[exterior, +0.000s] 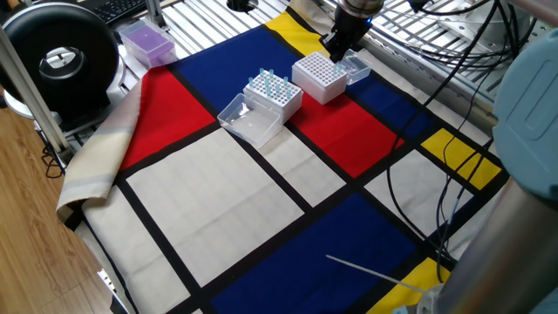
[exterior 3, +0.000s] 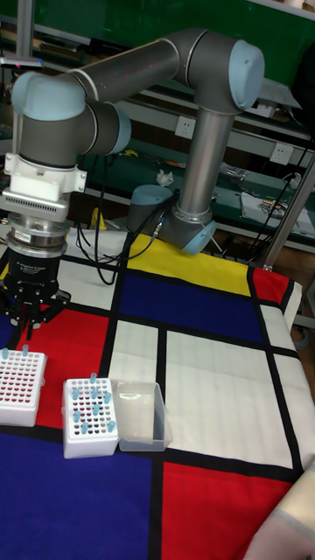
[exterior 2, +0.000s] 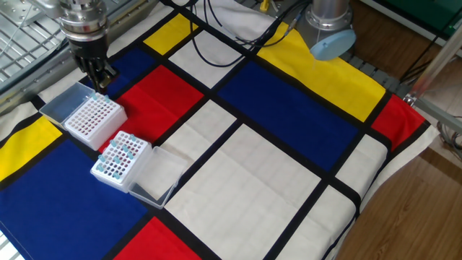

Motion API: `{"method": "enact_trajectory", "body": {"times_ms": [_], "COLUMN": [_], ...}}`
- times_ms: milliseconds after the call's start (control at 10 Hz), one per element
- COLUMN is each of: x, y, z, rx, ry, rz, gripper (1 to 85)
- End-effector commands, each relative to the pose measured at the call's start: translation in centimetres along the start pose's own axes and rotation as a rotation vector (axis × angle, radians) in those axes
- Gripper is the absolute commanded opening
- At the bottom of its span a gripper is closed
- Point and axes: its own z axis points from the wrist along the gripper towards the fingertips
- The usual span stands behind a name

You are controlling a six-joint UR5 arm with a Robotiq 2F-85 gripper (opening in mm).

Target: Transfer all medium pipette tips from one holder to another

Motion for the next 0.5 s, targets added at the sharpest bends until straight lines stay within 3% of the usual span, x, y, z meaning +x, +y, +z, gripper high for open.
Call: {"method": "enact_trajectory", "body": {"times_ms": [0,400], "x": [-0.1,-1.6], "y": [-0.3,0.6], "z": [0.1,0.2], "rx": [0.002,0.038], "ry": [-0.004,-0.013], "rz": [-0.008,0.046], "gripper": [20.3,20.0]}}
